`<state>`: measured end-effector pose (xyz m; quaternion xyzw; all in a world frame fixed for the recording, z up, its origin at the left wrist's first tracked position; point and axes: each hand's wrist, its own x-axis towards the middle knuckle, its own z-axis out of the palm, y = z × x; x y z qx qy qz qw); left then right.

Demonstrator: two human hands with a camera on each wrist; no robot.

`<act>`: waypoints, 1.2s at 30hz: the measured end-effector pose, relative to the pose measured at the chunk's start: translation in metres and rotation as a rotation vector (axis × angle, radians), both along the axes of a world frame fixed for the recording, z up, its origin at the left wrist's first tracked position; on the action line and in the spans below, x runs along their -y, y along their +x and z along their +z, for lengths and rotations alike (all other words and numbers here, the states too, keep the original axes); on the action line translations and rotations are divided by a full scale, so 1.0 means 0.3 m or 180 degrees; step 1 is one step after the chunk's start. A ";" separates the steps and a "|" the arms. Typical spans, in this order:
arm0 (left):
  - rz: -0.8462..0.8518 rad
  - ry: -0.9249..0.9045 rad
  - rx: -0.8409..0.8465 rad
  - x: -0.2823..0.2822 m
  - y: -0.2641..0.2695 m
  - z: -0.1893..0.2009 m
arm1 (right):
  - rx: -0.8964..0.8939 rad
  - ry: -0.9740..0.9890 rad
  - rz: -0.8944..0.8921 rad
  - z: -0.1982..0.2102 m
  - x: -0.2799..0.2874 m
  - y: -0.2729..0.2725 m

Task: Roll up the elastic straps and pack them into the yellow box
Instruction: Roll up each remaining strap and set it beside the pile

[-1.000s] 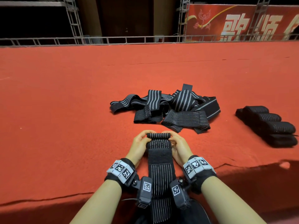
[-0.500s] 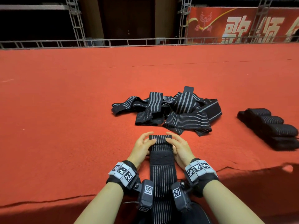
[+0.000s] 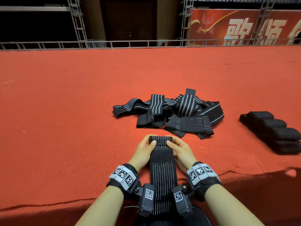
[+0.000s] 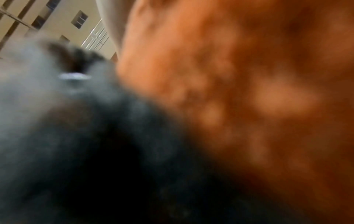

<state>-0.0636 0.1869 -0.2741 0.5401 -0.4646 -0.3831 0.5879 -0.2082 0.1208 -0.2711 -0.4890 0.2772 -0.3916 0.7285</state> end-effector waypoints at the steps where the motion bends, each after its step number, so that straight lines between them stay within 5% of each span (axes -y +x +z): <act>1: -0.0034 -0.0007 0.0001 -0.002 -0.001 0.005 | 0.0065 0.0043 -0.0016 -0.003 0.004 -0.001; 16: 0.0063 0.0176 -0.0260 -0.003 -0.004 0.017 | 0.0276 0.0472 -0.0208 -0.003 0.020 0.008; 25: 0.0200 0.0206 -0.0609 -0.003 -0.004 0.012 | -0.0384 -0.0315 -0.0061 -0.015 -0.001 0.017; 36: 0.0074 0.0252 -0.0215 0.002 -0.025 0.012 | 0.0218 0.0179 0.0075 0.003 0.006 -0.015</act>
